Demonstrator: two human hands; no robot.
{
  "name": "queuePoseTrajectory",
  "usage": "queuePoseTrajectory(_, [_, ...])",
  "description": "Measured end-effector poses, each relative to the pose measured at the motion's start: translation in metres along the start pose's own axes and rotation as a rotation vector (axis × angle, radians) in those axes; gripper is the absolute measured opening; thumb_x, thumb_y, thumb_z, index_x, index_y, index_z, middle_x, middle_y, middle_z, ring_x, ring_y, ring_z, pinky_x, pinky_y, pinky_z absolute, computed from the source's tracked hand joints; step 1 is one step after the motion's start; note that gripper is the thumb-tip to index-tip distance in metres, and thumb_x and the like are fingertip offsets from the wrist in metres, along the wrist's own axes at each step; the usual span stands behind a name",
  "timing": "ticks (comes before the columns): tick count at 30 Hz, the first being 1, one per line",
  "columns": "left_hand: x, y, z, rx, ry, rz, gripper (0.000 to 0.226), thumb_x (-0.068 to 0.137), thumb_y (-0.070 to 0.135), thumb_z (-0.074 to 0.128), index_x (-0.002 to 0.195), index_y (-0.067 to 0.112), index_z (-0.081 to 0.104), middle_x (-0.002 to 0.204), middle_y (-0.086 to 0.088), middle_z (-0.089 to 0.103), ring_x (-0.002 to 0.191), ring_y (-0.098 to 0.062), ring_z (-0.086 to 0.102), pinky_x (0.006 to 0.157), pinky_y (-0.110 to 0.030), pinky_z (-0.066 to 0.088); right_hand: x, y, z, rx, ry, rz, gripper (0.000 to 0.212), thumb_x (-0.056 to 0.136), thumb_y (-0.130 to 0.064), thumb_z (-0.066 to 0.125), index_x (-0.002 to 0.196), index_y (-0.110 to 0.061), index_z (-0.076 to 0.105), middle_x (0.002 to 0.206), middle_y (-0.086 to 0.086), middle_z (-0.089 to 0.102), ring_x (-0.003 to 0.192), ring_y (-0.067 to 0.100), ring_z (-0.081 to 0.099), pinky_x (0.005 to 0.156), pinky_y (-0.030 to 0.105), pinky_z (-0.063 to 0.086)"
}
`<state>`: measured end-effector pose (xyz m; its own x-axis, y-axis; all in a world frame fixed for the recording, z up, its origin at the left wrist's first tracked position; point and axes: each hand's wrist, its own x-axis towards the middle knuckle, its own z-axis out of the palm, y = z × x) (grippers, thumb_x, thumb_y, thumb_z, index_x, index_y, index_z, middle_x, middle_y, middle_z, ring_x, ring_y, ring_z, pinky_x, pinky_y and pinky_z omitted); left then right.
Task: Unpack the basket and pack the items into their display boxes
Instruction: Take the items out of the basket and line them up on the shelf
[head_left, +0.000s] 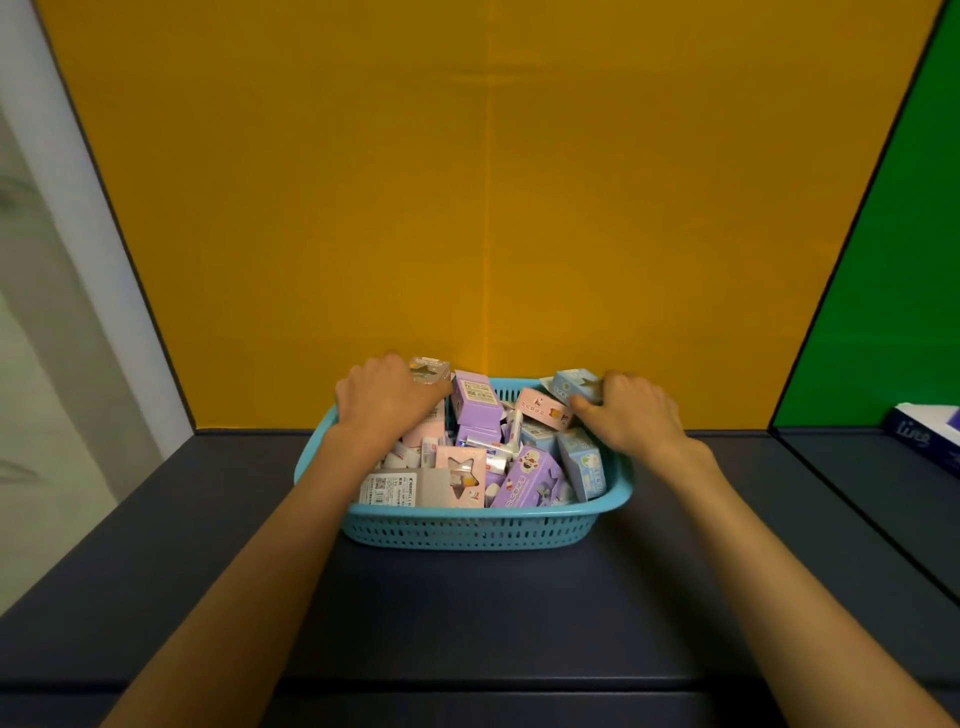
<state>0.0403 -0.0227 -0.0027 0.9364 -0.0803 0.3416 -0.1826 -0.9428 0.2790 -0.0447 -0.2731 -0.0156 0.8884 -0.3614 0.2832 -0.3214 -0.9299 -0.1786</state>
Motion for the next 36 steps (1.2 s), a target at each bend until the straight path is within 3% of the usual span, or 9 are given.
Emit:
queuePoseTrajectory(5, [-0.008,-0.010,-0.007,-0.420,0.034,-0.016,0.064,0.077,0.068,0.067,0.105,0.014,0.047,0.092,-0.001,0.061,0.084,-0.024,0.060,0.070,-0.038,0.052,-0.004,-0.004,-0.005,0.132,0.066,0.020,0.064,0.076,-0.066,0.071,0.105,-0.015,0.046,0.094,0.004,0.061,0.083,0.028,0.061,0.066,0.038,0.048])
queuePoseTrajectory(9, [-0.016,-0.011,-0.017,-0.931,-0.117,-0.104,0.059,0.071,0.032,0.085,0.108,0.018,0.042,0.099,-0.001,0.062,0.086,-0.018,0.069,0.078,-0.045,0.060,-0.011,-0.005,-0.007,0.425,0.083,-0.011,0.073,0.066,-0.046,0.089,0.107,-0.017,0.036,0.098,0.000,0.061,0.084,0.022,0.063,0.070,0.049,0.055])
queuePoseTrajectory(13, [-0.030,-0.003,-0.027,-1.264,-0.248,-0.058,0.067,0.070,0.015,0.089,0.121,0.018,0.046,0.107,0.003,0.066,0.086,-0.009,0.071,0.065,-0.022,0.058,-0.028,-0.015,-0.020,0.928,-0.007,-0.008,0.065,0.075,-0.026,0.086,0.121,-0.018,0.041,0.104,-0.003,0.060,0.091,0.011,0.065,0.073,0.031,0.059])
queuePoseTrajectory(17, [-0.040,0.013,-0.027,-1.346,-0.367,0.070,0.037,0.082,0.013,0.079,0.112,0.021,0.059,0.113,-0.001,0.068,0.081,-0.008,0.074,0.068,-0.022,0.059,-0.046,-0.012,-0.029,1.104,0.014,0.004,0.040,0.086,-0.026,0.076,0.119,-0.013,0.057,0.106,0.001,0.068,0.094,0.016,0.069,0.070,0.023,0.057])
queuePoseTrajectory(21, [-0.053,0.045,-0.023,-1.400,-0.452,0.105,0.028,0.089,0.019,0.072,0.115,0.019,0.061,0.113,-0.003,0.071,0.088,-0.015,0.075,0.070,-0.026,0.060,-0.071,0.017,-0.044,1.099,0.077,0.059,0.027,0.088,-0.022,0.074,0.110,-0.015,0.060,0.103,0.000,0.068,0.088,0.010,0.066,0.056,0.011,0.048])
queuePoseTrajectory(31, [-0.123,0.171,-0.005,-1.364,-0.752,0.239,0.033,0.086,0.014,0.075,0.115,0.014,0.060,0.099,-0.001,0.077,0.090,-0.018,0.075,0.064,-0.040,0.063,-0.153,0.142,-0.081,1.152,0.091,0.196,0.042,0.079,-0.034,0.076,0.116,-0.016,0.065,0.108,0.001,0.075,0.098,0.014,0.072,0.083,0.030,0.058])
queuePoseTrajectory(36, [-0.176,0.253,0.011,-1.310,-0.821,0.351,0.036,0.086,0.015,0.075,0.118,0.017,0.061,0.101,0.002,0.077,0.090,-0.011,0.074,0.067,-0.024,0.059,-0.198,0.229,-0.097,1.148,0.087,0.252,0.037,0.082,-0.023,0.079,0.116,-0.014,0.066,0.108,0.002,0.075,0.102,0.019,0.071,0.088,0.035,0.056])
